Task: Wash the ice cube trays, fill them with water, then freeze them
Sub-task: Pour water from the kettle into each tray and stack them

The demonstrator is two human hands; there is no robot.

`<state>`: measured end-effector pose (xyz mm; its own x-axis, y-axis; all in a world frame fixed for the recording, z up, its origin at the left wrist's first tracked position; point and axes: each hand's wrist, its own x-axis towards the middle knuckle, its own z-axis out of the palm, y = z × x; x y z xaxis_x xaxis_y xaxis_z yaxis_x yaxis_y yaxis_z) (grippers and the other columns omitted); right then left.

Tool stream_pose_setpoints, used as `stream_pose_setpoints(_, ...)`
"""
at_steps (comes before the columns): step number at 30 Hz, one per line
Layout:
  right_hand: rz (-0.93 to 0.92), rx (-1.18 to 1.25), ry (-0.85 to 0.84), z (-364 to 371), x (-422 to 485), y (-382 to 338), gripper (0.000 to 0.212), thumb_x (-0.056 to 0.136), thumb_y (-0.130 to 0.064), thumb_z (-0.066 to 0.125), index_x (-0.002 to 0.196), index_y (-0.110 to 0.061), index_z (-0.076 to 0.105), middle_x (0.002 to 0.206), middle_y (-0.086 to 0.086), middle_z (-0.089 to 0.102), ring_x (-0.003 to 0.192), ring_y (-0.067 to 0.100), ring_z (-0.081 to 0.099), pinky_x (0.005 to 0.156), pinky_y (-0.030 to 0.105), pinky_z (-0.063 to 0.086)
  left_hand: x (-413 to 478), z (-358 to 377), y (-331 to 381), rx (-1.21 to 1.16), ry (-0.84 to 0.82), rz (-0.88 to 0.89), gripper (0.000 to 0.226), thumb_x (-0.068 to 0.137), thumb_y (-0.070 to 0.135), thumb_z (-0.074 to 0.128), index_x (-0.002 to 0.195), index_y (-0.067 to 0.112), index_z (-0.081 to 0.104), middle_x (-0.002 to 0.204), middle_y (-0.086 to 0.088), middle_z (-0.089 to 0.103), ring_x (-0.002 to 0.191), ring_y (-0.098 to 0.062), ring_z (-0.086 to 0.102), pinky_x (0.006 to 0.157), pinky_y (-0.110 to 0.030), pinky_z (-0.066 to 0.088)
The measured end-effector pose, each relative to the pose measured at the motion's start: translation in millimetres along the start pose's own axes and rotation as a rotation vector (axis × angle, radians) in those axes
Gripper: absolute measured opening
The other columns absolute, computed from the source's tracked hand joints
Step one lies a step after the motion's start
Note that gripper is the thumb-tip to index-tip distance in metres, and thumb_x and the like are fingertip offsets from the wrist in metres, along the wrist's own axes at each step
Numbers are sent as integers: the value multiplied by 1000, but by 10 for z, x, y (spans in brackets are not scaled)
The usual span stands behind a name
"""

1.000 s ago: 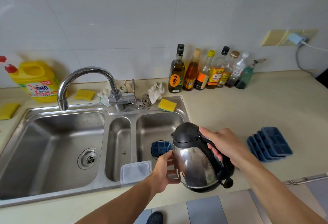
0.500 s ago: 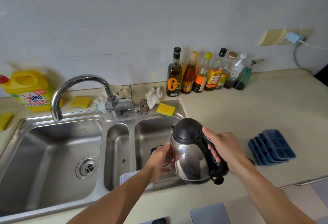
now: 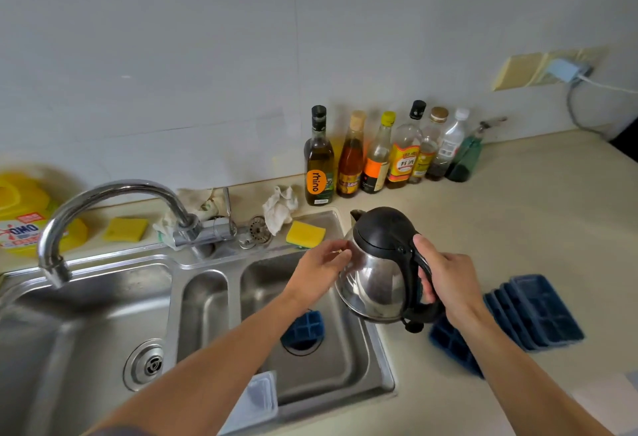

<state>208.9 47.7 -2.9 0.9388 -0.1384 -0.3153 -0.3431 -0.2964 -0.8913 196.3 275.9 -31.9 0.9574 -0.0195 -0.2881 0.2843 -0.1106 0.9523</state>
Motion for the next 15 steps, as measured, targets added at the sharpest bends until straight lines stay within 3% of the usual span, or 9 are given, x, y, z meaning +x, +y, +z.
stream_pose_setpoints(7, -67, -17, -60, -300, 787, -14, 62, 92, -59, 60, 52, -11, 56, 49, 10, 54, 43, 20, 50, 44, 23, 46, 688, 445, 168, 182, 59, 72, 20, 96, 28, 65, 111, 40, 59, 114, 6, 70, 114, -11, 63, 107, -43, 49)
stream_pose_setpoints(11, -130, -12, -76, -384, 1115, 6, 61, 98, -50, 58, 53, -8, 55, 48, 12, 53, 45, 21, 51, 50, 24, 47, 1060, 595, 259, 247, 106, 34, 33, 95, 36, 65, 126, 24, 61, 120, 3, 69, 117, -16, 62, 106, -46, 48)
stream_pose_setpoints(15, -148, 2, -89, -395, 1269, 61, 57, 101, -46, 58, 57, -9, 57, 49, 9, 55, 46, 18, 52, 56, 31, 47, 1241, 687, 286, 265, 143, 0, 36, 94, 39, 65, 127, 26, 58, 122, 7, 67, 121, -12, 58, 107, -41, 46)
